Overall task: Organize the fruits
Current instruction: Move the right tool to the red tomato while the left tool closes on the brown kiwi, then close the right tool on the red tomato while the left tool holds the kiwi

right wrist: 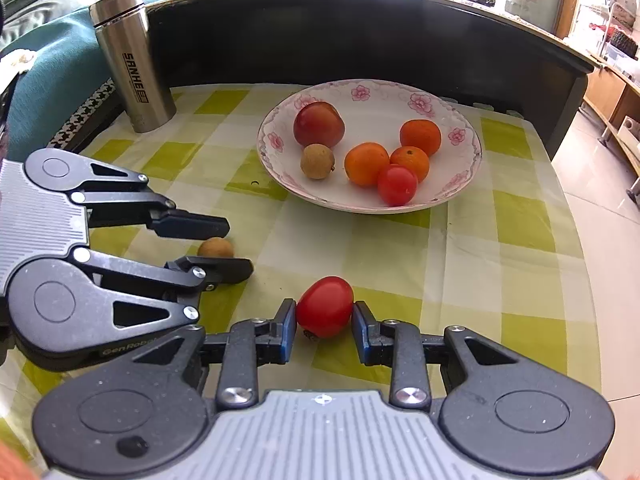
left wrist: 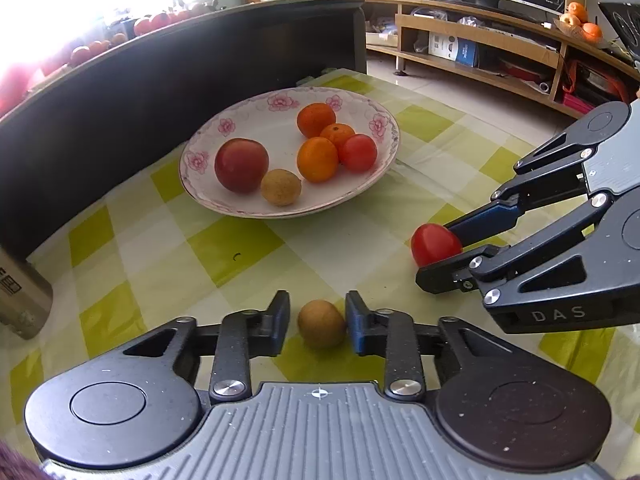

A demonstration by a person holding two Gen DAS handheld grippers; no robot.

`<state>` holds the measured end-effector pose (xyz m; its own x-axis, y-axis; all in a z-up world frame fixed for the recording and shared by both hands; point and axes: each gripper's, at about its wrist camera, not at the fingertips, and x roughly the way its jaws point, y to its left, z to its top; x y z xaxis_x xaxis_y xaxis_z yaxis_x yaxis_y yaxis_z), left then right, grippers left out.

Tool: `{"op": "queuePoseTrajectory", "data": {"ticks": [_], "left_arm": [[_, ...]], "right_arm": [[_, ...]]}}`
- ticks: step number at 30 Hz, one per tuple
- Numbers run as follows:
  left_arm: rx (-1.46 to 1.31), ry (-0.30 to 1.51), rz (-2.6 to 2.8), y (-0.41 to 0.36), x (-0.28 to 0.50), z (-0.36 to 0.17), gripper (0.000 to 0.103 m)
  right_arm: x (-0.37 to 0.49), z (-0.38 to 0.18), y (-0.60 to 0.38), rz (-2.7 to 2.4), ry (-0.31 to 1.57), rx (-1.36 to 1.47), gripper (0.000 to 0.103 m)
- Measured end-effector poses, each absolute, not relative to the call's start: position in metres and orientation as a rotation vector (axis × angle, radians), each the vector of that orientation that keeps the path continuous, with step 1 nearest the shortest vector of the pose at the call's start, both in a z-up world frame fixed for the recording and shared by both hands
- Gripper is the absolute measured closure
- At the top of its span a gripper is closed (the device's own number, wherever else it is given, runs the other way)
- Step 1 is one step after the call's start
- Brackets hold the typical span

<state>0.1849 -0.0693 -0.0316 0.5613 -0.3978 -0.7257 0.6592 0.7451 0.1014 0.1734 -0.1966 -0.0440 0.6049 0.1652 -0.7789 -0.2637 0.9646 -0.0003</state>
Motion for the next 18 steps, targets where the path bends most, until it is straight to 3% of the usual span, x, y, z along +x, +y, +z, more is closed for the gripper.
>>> {"op": "queuePoseTrajectory", "data": {"ticks": [18], "left_arm": [[0.351,0.75,-0.575,-0.06,0.127,-0.035,0.071]], "right_arm": [[0.125,-0.049,-0.193,0.16,0.878,-0.143,0.067]]}}
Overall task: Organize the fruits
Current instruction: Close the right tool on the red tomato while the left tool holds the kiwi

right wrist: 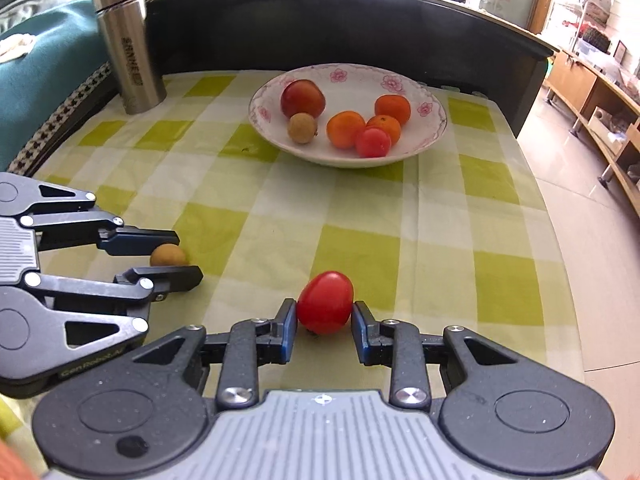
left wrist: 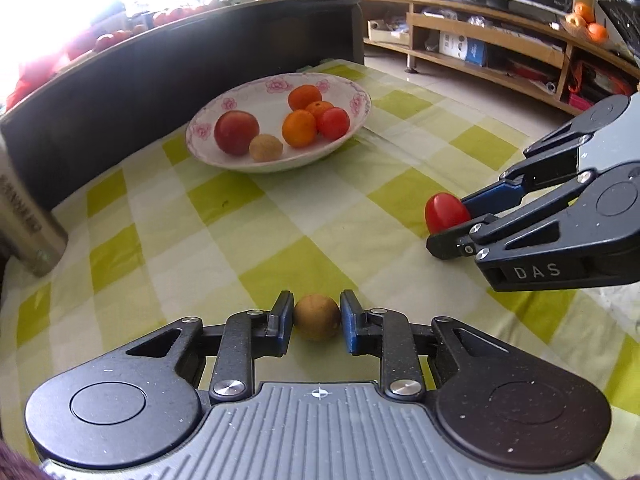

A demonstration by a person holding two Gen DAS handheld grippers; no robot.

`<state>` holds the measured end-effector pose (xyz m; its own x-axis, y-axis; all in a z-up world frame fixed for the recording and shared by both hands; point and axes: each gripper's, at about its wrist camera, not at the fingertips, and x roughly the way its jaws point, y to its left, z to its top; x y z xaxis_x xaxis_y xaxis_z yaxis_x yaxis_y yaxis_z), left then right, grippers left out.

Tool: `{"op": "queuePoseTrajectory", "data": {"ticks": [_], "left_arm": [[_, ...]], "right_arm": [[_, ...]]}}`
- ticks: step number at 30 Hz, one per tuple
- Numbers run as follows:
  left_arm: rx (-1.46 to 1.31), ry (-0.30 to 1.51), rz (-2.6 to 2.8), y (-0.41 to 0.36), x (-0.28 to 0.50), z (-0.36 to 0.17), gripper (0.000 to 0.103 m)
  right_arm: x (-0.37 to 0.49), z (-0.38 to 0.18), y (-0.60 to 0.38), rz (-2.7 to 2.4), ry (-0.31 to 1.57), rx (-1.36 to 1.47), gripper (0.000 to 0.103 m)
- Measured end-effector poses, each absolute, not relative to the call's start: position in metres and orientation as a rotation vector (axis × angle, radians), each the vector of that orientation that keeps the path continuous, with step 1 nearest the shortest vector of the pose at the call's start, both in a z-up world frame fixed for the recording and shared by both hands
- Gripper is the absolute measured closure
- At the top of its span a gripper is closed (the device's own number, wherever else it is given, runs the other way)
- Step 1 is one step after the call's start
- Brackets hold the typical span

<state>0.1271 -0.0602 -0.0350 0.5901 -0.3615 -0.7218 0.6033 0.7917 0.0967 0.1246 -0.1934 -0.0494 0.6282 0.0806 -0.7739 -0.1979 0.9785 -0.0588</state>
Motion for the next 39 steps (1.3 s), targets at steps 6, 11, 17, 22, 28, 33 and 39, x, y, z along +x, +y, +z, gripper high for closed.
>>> {"op": "queuePoseTrajectory", "data": {"ticks": [6,11,17,22,28,33,39], "left_arm": [[0.34,0.7,-0.539,-0.057,0.113,-0.041,0.063],[0.305,0.679,-0.518,-0.051,0.108,-0.043,0.058],[0.286,0.689,-0.495,-0.051,0.103,-0.042,0.059],[0.284,0.7,-0.475,-0.051,0.095,-0.042,0.059],[0.311,0.679,-0.45,-0.053,0.082,-0.043,0.058],[0.305,0.684,-0.447,-0.053,0.084,-0.042,0.055],[0.285,0.69,-0.457,-0.053,0.087,-0.043,0.056]], "right_arm": [[0.118,-0.054,-0.192,0.152,0.833,-0.16,0.067],[0.115,-0.055,-0.193,0.156,0.817,-0.159,0.067],[0.115,-0.054,-0.193,0.16,0.819,-0.155,0.067],[0.114,-0.055,-0.195,0.17,0.815,-0.155,0.067],[0.112,-0.055,-0.196,0.172,0.808,-0.151,0.067],[0.111,-0.055,-0.199,0.178,0.809,-0.127,0.066],[0.114,-0.054,-0.199,0.182,0.809,-0.114,0.058]]}}
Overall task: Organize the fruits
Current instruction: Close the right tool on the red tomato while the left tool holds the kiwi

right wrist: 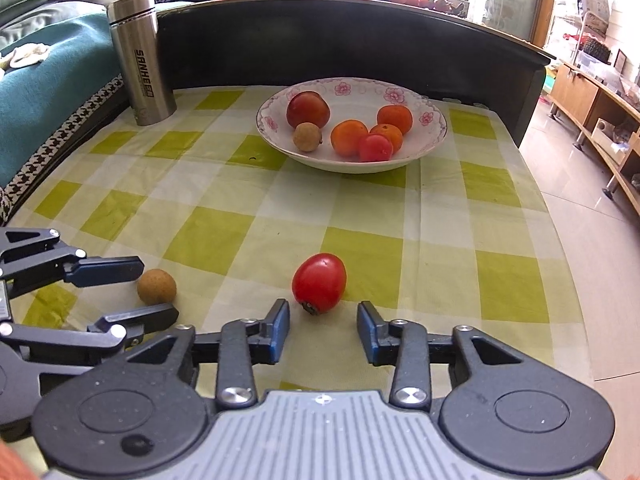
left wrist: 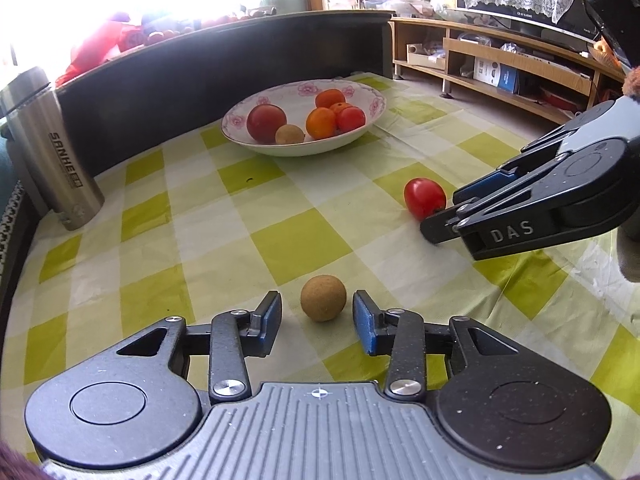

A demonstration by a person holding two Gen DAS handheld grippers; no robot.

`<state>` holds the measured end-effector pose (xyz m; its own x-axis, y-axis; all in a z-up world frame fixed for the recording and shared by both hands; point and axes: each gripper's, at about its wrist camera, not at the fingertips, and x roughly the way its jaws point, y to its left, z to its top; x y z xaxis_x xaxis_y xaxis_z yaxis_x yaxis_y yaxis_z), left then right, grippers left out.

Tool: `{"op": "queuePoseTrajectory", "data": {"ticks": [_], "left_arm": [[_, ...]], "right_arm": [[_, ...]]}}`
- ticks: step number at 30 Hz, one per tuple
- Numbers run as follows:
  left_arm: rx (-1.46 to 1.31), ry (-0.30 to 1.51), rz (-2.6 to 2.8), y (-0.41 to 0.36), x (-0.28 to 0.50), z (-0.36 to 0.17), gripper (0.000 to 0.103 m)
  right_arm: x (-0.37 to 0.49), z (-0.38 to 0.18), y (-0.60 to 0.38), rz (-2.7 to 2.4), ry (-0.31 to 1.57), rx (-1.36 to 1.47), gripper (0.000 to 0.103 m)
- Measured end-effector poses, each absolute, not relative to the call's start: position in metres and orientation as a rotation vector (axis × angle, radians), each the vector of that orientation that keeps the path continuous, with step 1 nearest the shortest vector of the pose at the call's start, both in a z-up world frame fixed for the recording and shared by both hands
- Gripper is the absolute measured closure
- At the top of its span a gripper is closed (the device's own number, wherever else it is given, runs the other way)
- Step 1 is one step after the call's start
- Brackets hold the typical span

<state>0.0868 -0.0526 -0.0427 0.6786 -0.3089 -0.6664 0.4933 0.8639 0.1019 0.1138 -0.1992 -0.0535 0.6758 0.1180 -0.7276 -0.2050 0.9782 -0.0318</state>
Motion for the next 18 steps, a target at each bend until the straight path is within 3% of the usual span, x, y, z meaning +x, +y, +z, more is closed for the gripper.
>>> {"op": "queuePoseTrajectory", "data": {"ticks": [10,13,18], "left_arm": [[0.295,0.699,-0.478,-0.057,0.086,-0.041,0.066],[0.305,0.707,-0.485,-0.059,0.087,-0.041,0.071],[0.302,0.725,-0.488,-0.059,0.09,-0.039,0.072]], "right_arm": [[0.125,-0.054,-0.196,0.162,0.792,-0.119,0.058],[0.126,-0.054,-0.192,0.165,0.786,-0.154,0.067],[0.126,-0.051,-0.193,0.155,0.809,-0.146,0.068]]}}
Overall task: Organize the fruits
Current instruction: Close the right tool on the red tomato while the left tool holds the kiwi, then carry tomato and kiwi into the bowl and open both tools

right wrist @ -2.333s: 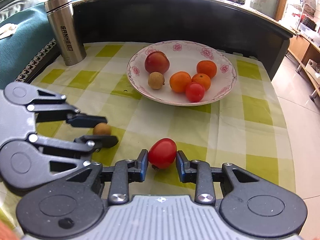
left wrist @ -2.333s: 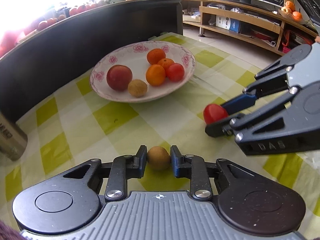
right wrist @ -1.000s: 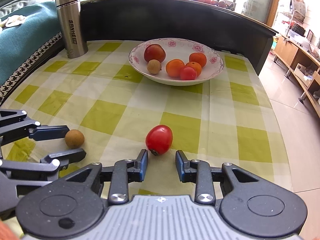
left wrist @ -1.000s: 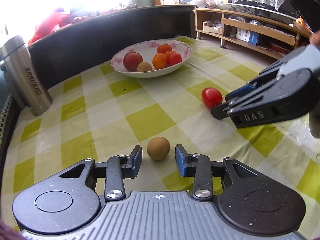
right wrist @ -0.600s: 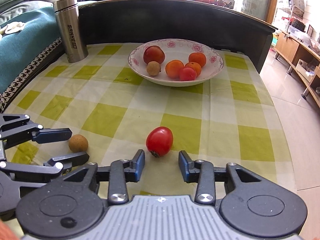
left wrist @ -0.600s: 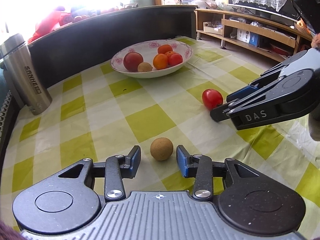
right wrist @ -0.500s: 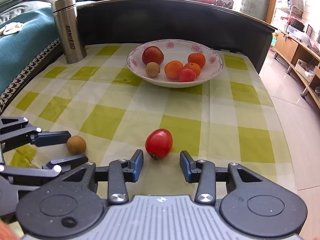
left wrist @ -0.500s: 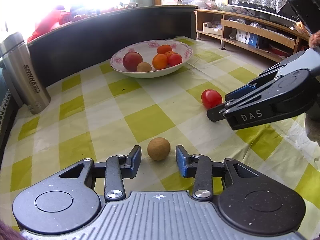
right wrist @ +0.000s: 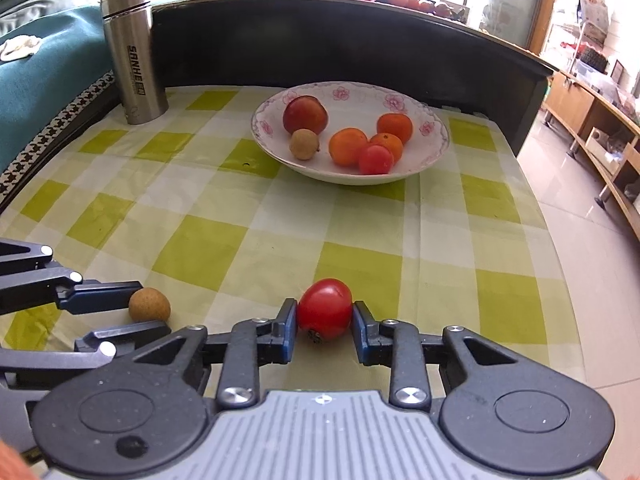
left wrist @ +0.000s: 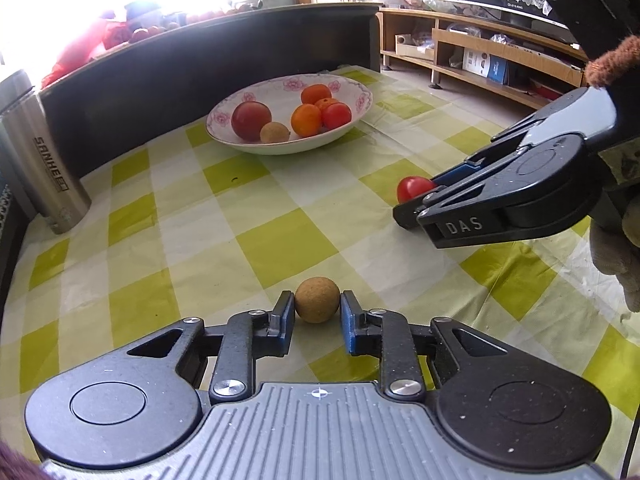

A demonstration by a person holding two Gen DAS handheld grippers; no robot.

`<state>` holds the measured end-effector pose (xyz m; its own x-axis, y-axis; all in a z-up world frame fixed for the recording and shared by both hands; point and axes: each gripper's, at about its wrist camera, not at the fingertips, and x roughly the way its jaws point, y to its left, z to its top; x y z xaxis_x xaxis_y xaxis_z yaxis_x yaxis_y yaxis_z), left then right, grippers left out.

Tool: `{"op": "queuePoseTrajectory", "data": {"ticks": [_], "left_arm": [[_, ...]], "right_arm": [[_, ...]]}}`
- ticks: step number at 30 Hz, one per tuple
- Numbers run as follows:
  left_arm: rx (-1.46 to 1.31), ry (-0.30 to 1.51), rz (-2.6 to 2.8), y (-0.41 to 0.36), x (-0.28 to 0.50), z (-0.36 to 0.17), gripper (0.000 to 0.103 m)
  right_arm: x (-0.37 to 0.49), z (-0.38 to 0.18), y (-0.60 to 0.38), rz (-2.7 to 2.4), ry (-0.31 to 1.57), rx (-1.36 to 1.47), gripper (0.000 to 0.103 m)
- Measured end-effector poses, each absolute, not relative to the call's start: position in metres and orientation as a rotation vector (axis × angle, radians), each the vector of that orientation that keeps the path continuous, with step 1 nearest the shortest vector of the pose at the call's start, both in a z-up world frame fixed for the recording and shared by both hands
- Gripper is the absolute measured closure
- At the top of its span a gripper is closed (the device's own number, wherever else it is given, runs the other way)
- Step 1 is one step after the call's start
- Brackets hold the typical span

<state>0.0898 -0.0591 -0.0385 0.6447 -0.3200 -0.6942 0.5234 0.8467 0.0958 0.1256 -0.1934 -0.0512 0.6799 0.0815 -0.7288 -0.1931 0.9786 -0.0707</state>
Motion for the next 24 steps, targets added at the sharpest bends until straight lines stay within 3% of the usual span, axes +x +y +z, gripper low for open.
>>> {"op": "queuePoseTrajectory", "data": {"ticks": [24], "left_arm": [[0.264,0.555,-0.464,-0.096,0.174,0.017,0.072]], "right_arm": [[0.192,0.004,-0.204,0.112,0.661,-0.108,0.068]]}}
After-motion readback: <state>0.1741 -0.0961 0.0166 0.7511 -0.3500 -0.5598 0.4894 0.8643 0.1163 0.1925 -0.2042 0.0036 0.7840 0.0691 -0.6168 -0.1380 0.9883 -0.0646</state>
